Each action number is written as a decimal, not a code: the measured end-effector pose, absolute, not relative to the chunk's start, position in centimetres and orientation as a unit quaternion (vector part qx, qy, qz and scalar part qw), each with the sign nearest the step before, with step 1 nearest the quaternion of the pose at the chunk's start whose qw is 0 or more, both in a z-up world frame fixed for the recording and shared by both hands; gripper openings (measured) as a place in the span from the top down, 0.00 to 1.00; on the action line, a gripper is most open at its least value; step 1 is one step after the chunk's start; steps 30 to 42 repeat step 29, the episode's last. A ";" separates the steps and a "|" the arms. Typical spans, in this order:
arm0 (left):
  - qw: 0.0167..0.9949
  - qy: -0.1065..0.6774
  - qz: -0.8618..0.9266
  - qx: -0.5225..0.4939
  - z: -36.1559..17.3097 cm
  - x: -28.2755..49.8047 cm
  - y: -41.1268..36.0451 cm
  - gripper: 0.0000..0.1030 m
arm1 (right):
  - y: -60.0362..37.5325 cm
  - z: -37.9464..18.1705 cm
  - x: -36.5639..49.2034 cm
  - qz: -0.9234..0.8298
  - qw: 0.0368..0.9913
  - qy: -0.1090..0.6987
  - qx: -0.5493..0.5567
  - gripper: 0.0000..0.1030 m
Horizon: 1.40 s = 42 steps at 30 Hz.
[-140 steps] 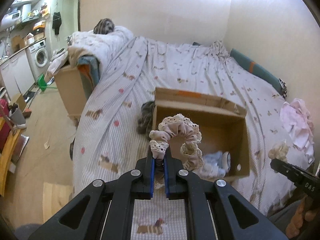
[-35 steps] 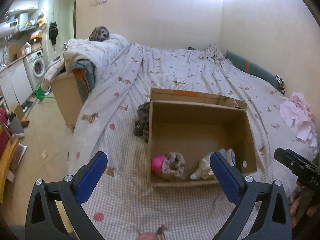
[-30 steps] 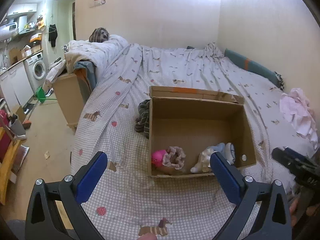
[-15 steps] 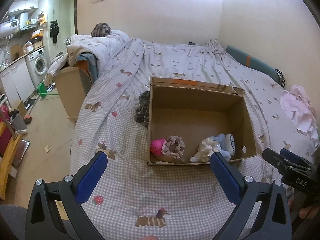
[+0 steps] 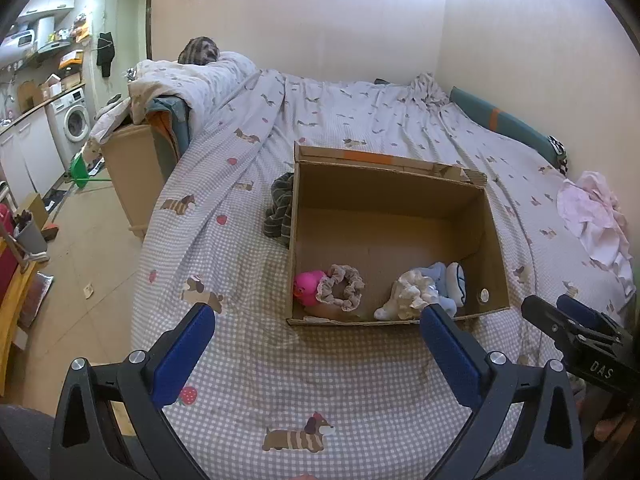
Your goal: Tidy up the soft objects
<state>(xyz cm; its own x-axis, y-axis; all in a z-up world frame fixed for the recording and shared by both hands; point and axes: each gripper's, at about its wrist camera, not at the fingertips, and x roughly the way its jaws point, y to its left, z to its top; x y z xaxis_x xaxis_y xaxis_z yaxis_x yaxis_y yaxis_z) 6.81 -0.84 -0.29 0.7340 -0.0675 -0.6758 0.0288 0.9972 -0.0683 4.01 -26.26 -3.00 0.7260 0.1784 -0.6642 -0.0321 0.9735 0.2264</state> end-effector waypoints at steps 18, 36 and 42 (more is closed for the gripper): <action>0.931 0.364 -0.028 -0.026 -0.3 6.7 -0.8 0.01 | -26.1 -2.9 3.9 0.058 0.924 0.364 0.098 0.00; 0.930 0.366 -0.032 -0.032 -0.5 6.8 -0.9 0.01 | -26.2 -2.4 4.2 0.064 0.926 0.360 0.094 0.00; 0.930 0.366 -0.032 -0.032 -0.5 6.8 -0.9 0.01 | -26.2 -2.4 4.2 0.064 0.926 0.360 0.094 0.00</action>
